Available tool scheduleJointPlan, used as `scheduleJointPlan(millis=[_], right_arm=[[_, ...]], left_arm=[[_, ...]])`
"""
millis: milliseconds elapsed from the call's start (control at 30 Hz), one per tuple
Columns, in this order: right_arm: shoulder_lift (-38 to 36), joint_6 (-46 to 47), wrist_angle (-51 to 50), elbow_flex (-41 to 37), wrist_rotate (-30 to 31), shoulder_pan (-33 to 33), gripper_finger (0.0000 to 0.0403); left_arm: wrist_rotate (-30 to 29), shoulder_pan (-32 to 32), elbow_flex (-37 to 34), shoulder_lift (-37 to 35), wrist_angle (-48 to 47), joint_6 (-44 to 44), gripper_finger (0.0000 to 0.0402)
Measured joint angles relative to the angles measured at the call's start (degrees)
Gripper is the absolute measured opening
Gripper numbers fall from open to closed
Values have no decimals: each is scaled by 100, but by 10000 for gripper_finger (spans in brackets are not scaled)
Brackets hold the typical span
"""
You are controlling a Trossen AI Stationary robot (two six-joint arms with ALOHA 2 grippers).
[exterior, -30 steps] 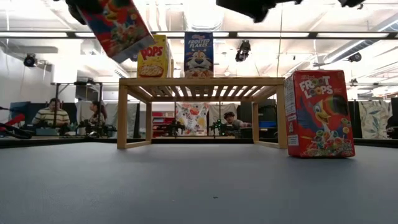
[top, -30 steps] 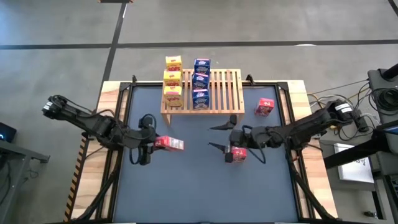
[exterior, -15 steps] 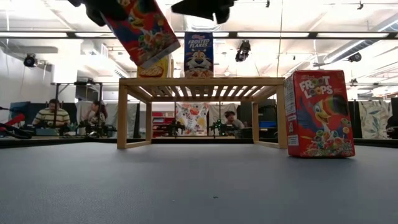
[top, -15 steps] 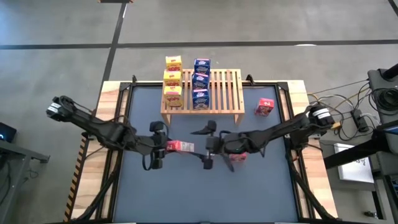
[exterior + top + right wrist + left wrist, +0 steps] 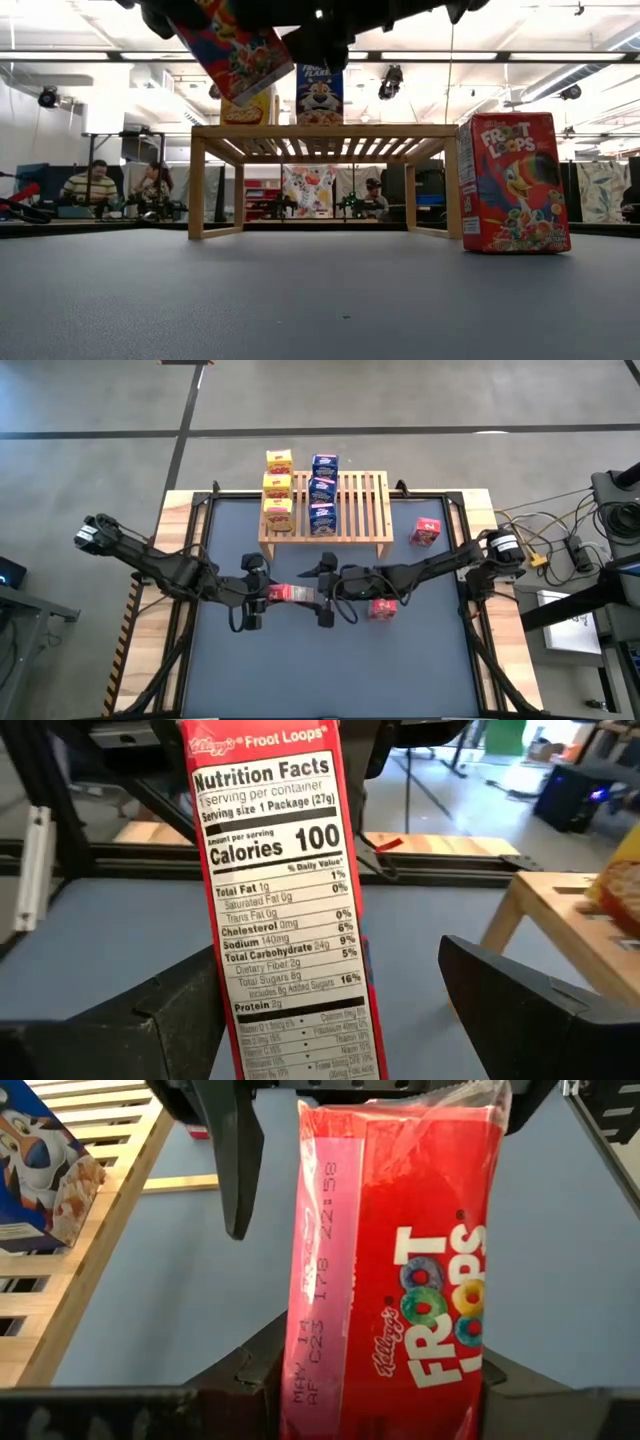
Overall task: Stack cereal on shelf
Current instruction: Put the bottom left red cereal box on the shelf
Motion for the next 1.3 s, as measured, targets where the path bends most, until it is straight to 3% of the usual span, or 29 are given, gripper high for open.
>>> scheduleJointPlan(millis=[167,467,600,1033,1300], right_arm=[[-44,40,10,-30,-203,-53,315],[-46,-29,8,-30,-507,-64,196],[-52,-65,2,-30,-509,-73,164],[-355,-118,-36,-210,-528,-139,169],[-1519,-58,1182,-1670,-590,-145,163]], left_arm=[[7,0,0,-4,43,52,142],[24,2,0,-4,69,124,145],[48,0,0,-5,117,149,164],[95,-43,68,-455,-40,151,290],[53,-292,-365,-1246,346,158,303]])
